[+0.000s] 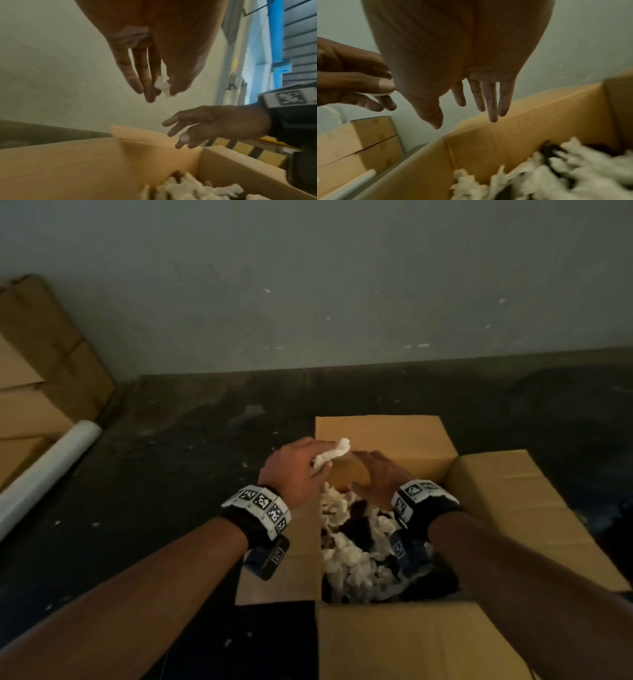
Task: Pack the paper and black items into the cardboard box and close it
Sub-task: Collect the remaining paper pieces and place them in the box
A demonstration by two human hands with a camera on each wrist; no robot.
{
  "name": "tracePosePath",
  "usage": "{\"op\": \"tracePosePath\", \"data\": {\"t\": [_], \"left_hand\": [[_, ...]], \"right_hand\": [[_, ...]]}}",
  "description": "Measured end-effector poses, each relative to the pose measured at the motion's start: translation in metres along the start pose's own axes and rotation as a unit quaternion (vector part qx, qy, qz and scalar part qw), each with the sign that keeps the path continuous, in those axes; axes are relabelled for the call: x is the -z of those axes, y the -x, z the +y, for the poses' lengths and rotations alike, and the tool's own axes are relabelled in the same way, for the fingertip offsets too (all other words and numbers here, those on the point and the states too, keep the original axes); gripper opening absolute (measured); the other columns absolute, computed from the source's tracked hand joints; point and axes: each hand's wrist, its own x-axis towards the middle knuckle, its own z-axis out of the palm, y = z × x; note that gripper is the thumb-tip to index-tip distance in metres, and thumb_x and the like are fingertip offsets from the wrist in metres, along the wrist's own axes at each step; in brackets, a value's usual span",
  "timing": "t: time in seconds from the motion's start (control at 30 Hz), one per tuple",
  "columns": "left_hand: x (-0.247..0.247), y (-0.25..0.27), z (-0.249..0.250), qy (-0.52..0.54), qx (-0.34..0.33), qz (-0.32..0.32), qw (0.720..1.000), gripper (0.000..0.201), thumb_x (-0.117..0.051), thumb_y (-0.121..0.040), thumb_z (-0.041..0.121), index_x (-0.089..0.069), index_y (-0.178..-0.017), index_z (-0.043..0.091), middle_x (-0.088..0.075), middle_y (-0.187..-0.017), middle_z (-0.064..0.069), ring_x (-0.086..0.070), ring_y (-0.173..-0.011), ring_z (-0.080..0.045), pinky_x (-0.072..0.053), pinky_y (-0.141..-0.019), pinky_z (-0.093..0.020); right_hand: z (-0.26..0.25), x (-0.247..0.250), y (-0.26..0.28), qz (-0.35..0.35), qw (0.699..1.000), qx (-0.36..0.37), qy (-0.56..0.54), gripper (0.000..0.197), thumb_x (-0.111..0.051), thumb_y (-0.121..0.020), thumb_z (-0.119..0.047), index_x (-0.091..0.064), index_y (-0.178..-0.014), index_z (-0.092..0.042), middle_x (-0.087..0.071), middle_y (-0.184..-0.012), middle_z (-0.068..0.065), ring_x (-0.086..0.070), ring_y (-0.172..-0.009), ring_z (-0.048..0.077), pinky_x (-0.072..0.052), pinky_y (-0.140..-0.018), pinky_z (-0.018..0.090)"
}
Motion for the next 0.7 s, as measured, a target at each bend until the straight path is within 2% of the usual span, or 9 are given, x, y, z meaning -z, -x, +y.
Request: {"op": "tracePosePath", "data": {"t": [0.1,0.17,0.27,0.33,0.4,0.5,0.57,0.63,0.7], "left_hand": [[-0.032,-0.017,0.033,-0.023,-0.01,-0.073,0.997,0.042,-0.06,-0.084,0.041,-0.065,-0.126,0.038,-0.069,-0.114,0.009,-0.067,-0.1,-0.019,-0.056,-0.083,-0.038],[-0.057,-0.024,0.048,-0.053,0.003,-0.149,0.987,0.052,-0.068,-0.084,0.042,-0.06,-0.135,0.036,-0.064,-0.131,0.002,-0.06,-0.119,-0.025,-0.052,-0.095,-0.039],[-0.096,-0.028,0.064,-0.117,0.046,-0.317,0.94,0.102,-0.079,-0.074,0.062,-0.026,-0.157,0.036,-0.03,-0.159,-0.008,-0.036,-0.142,-0.034,-0.04,-0.11,-0.049],[-0.123,-0.03,0.066,-0.14,0.07,-0.399,0.904,0.133,-0.083,-0.059,0.071,0.001,-0.158,0.042,-0.002,-0.167,-0.008,-0.015,-0.151,-0.04,-0.032,-0.114,-0.061],[-0.149,-0.028,0.061,-0.149,0.1,-0.448,0.876,0.152,-0.087,-0.048,0.073,0.019,-0.153,0.047,0.018,-0.167,-0.006,0.002,-0.154,-0.038,-0.024,-0.116,-0.066],[-0.181,-0.018,0.046,-0.176,0.124,-0.481,0.85,0.161,-0.085,-0.036,0.08,0.037,-0.139,0.054,0.017,-0.167,-0.007,-0.004,-0.154,-0.039,-0.028,-0.114,-0.066],[-0.192,-0.01,0.041,-0.174,0.128,-0.491,0.844,0.157,-0.085,-0.039,0.078,0.043,-0.129,0.061,0.01,-0.168,-0.011,-0.01,-0.152,-0.042,-0.031,-0.113,-0.066],[-0.195,-0.006,0.035,-0.159,0.13,-0.492,0.846,0.153,-0.09,-0.052,0.065,0.036,-0.139,0.058,0.008,-0.168,-0.014,-0.011,-0.152,-0.043,-0.032,-0.114,-0.063],[-0.191,-0.007,0.033,-0.14,0.118,-0.485,0.855,0.15,-0.088,-0.056,0.066,0.031,-0.145,0.053,0.001,-0.168,-0.012,-0.014,-0.152,-0.041,-0.033,-0.114,-0.061]], "right_hand": [[0.055,0.014,0.012,-0.027,0.999,-0.041,0.02,0.076,-0.064,-0.09,-0.048,-0.028,-0.153,-0.026,-0.04,-0.144,0.009,-0.05,-0.127,0.036,-0.045,-0.102,0.044],[0.09,0.012,0.021,-0.081,0.994,-0.065,0.036,0.091,-0.069,-0.085,-0.054,-0.018,-0.156,-0.027,-0.031,-0.153,0.011,-0.041,-0.136,0.037,-0.041,-0.107,0.047],[0.128,-0.003,0.027,-0.163,0.982,-0.066,0.07,0.135,-0.076,-0.056,-0.079,0.006,-0.156,-0.039,-0.005,-0.165,0.007,-0.021,-0.147,0.04,-0.033,-0.112,0.059],[0.147,-0.018,0.027,-0.204,0.971,-0.06,0.107,0.146,-0.072,-0.039,-0.088,0.02,-0.148,-0.053,0.012,-0.166,0.003,-0.008,-0.15,0.043,-0.027,-0.114,0.065],[0.165,-0.036,0.024,-0.226,0.965,-0.051,0.127,0.138,-0.079,-0.052,-0.078,0.03,-0.136,-0.065,0.023,-0.164,-0.001,-0.001,-0.15,0.044,-0.023,-0.114,0.067],[0.181,-0.061,0.014,-0.241,0.961,-0.042,0.127,0.129,-0.082,-0.076,-0.045,0.035,-0.119,-0.076,0.027,-0.162,-0.007,-0.001,-0.151,0.043,-0.028,-0.113,0.064],[0.182,-0.071,0.011,-0.268,0.955,-0.047,0.115,0.116,-0.073,-0.084,-0.049,0.032,-0.127,-0.071,0.03,-0.161,-0.007,0.008,-0.151,0.041,-0.02,-0.117,0.063],[0.181,-0.076,0.01,-0.266,0.958,-0.043,0.098,0.105,-0.064,-0.086,-0.06,0.027,-0.138,-0.064,0.03,-0.161,-0.005,0.012,-0.151,0.039,-0.014,-0.119,0.061],[0.185,-0.077,0.009,-0.256,0.961,-0.035,0.098,0.106,-0.064,-0.085,-0.06,0.027,-0.138,-0.064,0.019,-0.165,-0.002,0.001,-0.151,0.043,-0.022,-0.116,0.061]]}}
